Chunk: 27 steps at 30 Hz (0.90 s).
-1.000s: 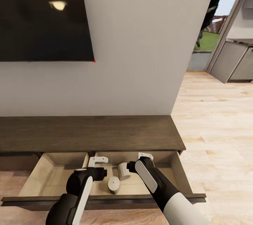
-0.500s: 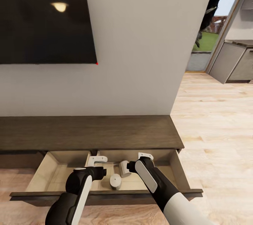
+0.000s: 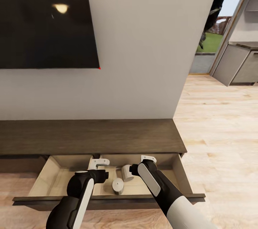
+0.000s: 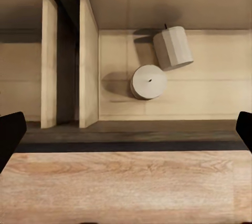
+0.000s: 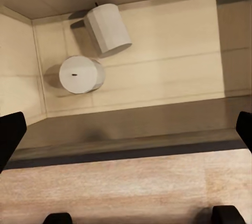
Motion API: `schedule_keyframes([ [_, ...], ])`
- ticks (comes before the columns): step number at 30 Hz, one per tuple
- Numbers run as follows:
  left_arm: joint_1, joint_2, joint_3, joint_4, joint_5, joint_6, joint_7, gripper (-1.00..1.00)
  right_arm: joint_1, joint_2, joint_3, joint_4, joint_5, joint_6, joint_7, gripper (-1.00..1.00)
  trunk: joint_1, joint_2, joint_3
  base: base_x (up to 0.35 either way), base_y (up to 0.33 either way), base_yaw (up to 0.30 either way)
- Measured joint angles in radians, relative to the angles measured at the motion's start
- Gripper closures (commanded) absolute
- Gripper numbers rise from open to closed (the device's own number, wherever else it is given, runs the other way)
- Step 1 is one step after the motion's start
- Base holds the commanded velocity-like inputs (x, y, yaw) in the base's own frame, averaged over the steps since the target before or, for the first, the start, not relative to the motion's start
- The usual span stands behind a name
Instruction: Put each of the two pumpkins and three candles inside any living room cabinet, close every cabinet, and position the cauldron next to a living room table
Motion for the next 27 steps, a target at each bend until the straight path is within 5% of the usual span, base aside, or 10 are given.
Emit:
schedule_keyframes([
  [3,-0.002,0.0,0.008,0.0,-0.002,0.0,0.001,-1.0,0.0,0.0,0.0,0.0,0.001,0.0,0.0,-1.0,-0.011,0.021,0.009,0.0,0.0,0.0],
  [8,-0.034,0.0,0.115,0.009,-0.01,0.004,0.001,-1.0,0.001,-0.009,0.0,0.0,0.0,-0.001,0.001,-1.0,-0.031,0.056,0.025,0.0,0.0,0.0],
  [13,-0.066,0.054,0.166,0.023,-0.005,0.027,-0.001,-1.0,0.001,-0.01,0.0,0.0,0.0,-0.003,0.001,-1.0,-0.05,0.091,0.041,0.0,0.0,0.013],
  [27,-0.072,0.067,0.178,0.026,-0.003,0.037,-0.002,-1.0,0.002,-0.01,0.0,0.0,0.001,-0.005,0.002,-1.0,-0.058,0.105,0.059,0.0,0.0,0.168],
])
